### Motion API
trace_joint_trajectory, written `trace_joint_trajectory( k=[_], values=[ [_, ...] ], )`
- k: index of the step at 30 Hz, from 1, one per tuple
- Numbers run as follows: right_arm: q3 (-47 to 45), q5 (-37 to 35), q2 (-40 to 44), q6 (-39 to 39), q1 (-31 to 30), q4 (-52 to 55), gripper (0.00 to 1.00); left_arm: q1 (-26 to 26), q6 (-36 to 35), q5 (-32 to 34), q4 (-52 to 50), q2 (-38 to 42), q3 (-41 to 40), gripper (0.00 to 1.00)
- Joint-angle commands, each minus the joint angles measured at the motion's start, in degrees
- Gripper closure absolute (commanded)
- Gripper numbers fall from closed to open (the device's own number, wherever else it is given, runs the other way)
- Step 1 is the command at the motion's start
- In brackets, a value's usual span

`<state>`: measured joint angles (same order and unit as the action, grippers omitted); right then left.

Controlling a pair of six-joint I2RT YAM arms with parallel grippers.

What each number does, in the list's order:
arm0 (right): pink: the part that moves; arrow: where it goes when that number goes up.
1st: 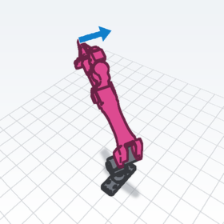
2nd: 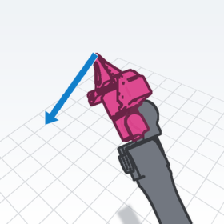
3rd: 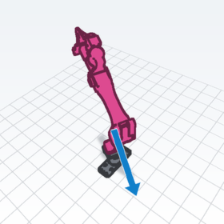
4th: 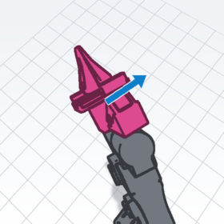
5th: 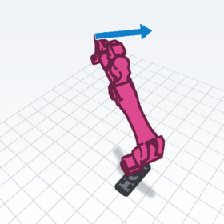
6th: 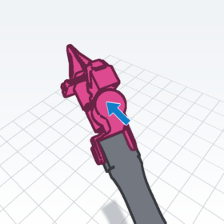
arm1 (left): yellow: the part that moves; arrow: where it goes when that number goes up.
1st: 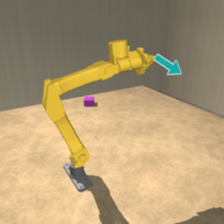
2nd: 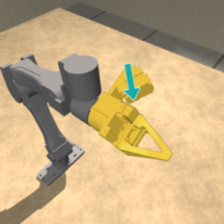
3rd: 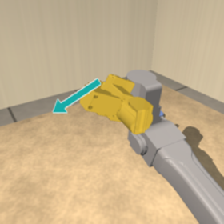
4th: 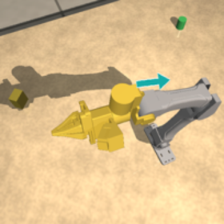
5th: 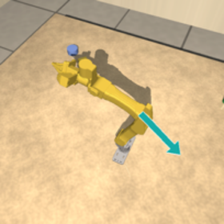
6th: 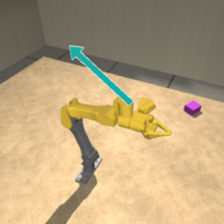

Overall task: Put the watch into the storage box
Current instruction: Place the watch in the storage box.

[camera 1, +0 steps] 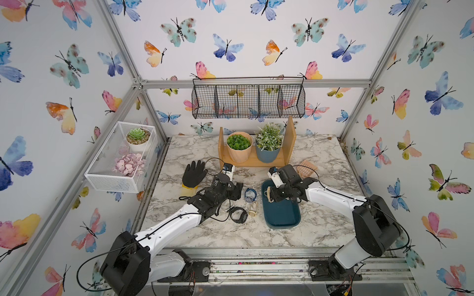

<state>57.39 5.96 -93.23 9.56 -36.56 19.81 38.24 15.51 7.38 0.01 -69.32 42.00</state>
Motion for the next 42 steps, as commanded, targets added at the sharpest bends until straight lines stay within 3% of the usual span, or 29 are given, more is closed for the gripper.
trace_joint_trajectory(
  k=[1, 15, 20, 26, 42],
  values=[
    [0.72, 0.34, -2.05, -0.32, 0.17, 2.87, 0.98, -0.43, 0.48, 2.88, -0.86, 0.15, -1.47, 0.31],
    [-0.58, 3.61, -6.02, -1.99, 0.17, -1.33, 0.92, -1.54, 2.09, 2.64, -1.87, -3.71, -1.3, 0.34],
    [0.71, 3.93, -7.35, -2.21, 0.17, -1.36, 0.85, -1.67, 2.42, 2.55, -3.03, -5.01, -0.69, 0.35],
    [2.05, 3.17, -7.95, -2.66, 0.17, -0.22, 0.67, -2.23, 2.33, 2.48, -4.05, -5.78, -0.29, 0.34],
    [4.53, -2.8, -2.12, -3.32, 0.17, 3.13, 0.57, -4.65, 3.48, 0.39, -8.82, -6.19, -0.34, 0.36]
  ],
)
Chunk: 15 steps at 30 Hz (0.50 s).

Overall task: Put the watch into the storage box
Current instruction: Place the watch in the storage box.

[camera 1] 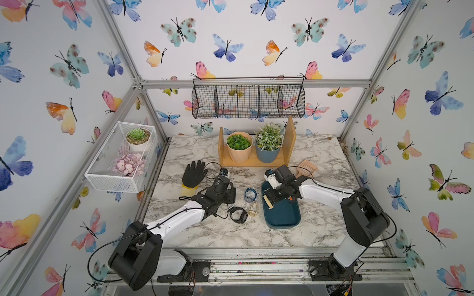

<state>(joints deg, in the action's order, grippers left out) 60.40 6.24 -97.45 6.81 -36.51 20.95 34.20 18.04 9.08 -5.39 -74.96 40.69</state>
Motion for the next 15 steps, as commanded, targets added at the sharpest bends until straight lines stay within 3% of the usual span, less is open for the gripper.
trace_joint_trajectory(
  k=[1, 9, 15],
  values=[
    [1.56, -3.89, 2.64, -0.57, 0.13, 1.99, 0.57, -0.62, 1.17, -1.66, -4.39, -0.89, 1.07, 0.36],
    [2.78, -5.29, 4.31, -1.01, 0.13, 0.32, 0.53, -0.62, 3.2, -3.92, -10.53, -2.72, 0.19, 0.42],
    [3.14, -3.57, 3.32, -1.16, 0.13, -0.21, 0.53, -0.62, 5.29, -2.02, -11.35, -2.19, -1.93, 0.43]
  ],
)
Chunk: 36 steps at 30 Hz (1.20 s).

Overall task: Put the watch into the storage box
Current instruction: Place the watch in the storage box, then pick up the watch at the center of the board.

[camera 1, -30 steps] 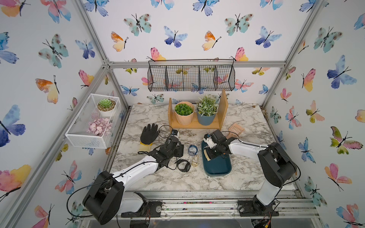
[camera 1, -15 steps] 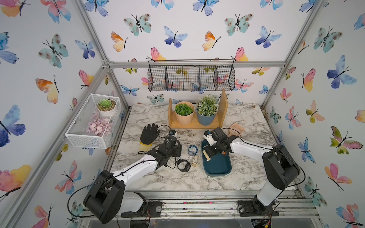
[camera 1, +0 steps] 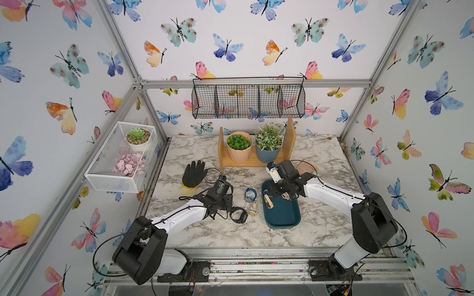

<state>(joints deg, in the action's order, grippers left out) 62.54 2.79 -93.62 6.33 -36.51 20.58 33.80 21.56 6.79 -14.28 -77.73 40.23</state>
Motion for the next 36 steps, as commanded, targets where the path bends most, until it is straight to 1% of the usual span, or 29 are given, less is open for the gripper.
trace_joint_trajectory(
  k=[1, 8, 12, 16, 18, 21, 22, 25, 26, 29, 31, 33, 36],
  values=[
    [0.92, 0.14, -0.51, -0.62, 0.13, 0.03, 0.53, -0.29, 2.18, 0.64, -2.34, 0.51, -1.7, 0.43],
    [-0.61, 0.9, -0.42, -0.53, 0.13, -1.37, 0.53, -2.86, 3.63, -0.65, -0.73, -2.06, -2.86, 0.48],
    [-0.84, 0.99, -0.77, -0.53, 0.13, -1.42, 0.53, -5.01, 3.27, -2.68, 0.66, -2.96, -2.96, 0.6],
    [-0.93, 1.21, -0.77, -0.35, 0.13, -1.59, 0.53, -5.41, 2.32, -2.79, 0.8, -4.72, -2.51, 0.61],
    [-0.93, 1.25, -0.68, -0.37, 0.13, -1.68, 0.53, -5.41, 2.22, -2.8, 1.14, -5.3, -2.39, 0.65],
    [-0.93, 1.97, -0.77, -0.48, 0.13, -1.68, 0.53, -5.41, 2.2, -3.44, 1.54, -6.25, -2.28, 0.66],
    [-0.93, 2.21, -0.77, -0.47, 0.13, -1.77, 0.52, -5.41, 2.25, -3.54, 1.63, -6.52, -2.2, 0.68],
    [-0.93, 2.4, -0.77, -0.53, 0.13, -1.77, 0.53, -5.37, 2.12, -3.48, 1.63, -6.99, -1.95, 0.86],
    [-0.89, 2.46, -0.77, -0.66, 0.13, -1.75, 0.53, -5.41, 2.09, -3.33, 1.63, -6.91, -1.92, 0.89],
    [-0.84, 2.49, -0.43, -0.95, 0.13, -2.14, 0.52, -5.39, 1.96, -3.1, 1.93, -6.06, -1.49, 0.95],
    [-1.43, 3.92, 0.37, -1.44, 0.13, -3.58, 0.52, -5.31, 1.64, -2.69, 2.27, -5.28, -1.23, 1.0],
    [-2.89, 6.97, 2.07, -1.89, 0.08, -6.59, 0.52, -4.77, 0.9, -2.28, 3.43, -4.09, -1.1, 1.0],
    [-4.88, 12.46, 4.39, -3.11, 0.13, -10.88, 0.51, -2.82, -0.5, 0.24, 4.84, -2.03, -0.21, 1.0]
  ],
)
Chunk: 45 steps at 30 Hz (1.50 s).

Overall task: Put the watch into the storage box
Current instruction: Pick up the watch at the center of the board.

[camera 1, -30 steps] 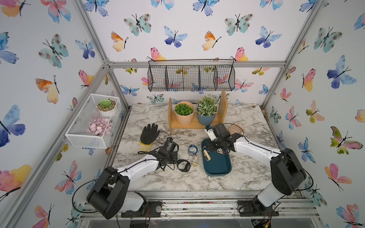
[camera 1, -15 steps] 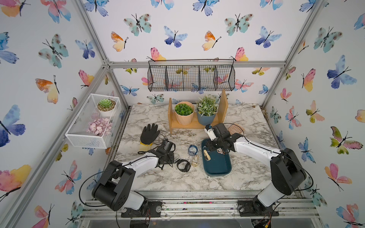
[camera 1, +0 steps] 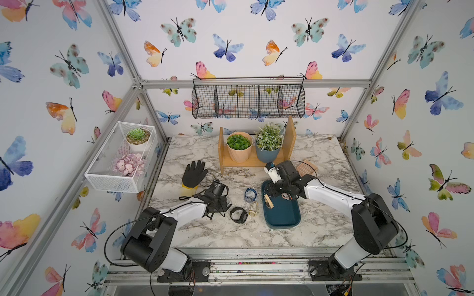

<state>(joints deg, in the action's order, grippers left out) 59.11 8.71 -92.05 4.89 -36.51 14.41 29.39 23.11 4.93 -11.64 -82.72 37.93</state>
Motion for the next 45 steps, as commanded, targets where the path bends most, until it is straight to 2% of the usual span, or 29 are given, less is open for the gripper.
trace_joint_trajectory(
  k=[1, 6, 11, 18, 30, 45],
  values=[
    [-1.78, 9.27, 3.31, -2.25, 0.13, -5.69, 0.51, 2.46, -2.74, 2.69, 3.06, 3.83, 2.23, 1.0],
    [-2.26, 19.54, 3.28, -2.31, 0.04, -8.69, 0.48, 5.86, -4.37, 4.33, 8.57, 8.74, 1.38, 1.0],
    [-2.58, 21.88, 3.72, 1.03, -0.36, -12.14, 0.46, 7.39, -5.04, 4.65, 11.66, 10.71, 0.58, 1.0],
    [-0.98, 30.78, 1.73, 2.89, -0.73, -14.95, 0.46, 11.58, -7.37, 5.63, 14.32, 9.96, 0.38, 1.0],
    [0.99, 29.48, -2.02, 4.49, -2.94, -15.86, 0.46, 13.48, -9.57, 4.92, 15.5, 9.56, 1.53, 1.0],
    [1.6, 29.61, -4.41, 6.2, -3.55, -18.84, 0.57, 13.55, -10.1, 4.61, 15.98, 10.1, 1.38, 1.0]
  ],
)
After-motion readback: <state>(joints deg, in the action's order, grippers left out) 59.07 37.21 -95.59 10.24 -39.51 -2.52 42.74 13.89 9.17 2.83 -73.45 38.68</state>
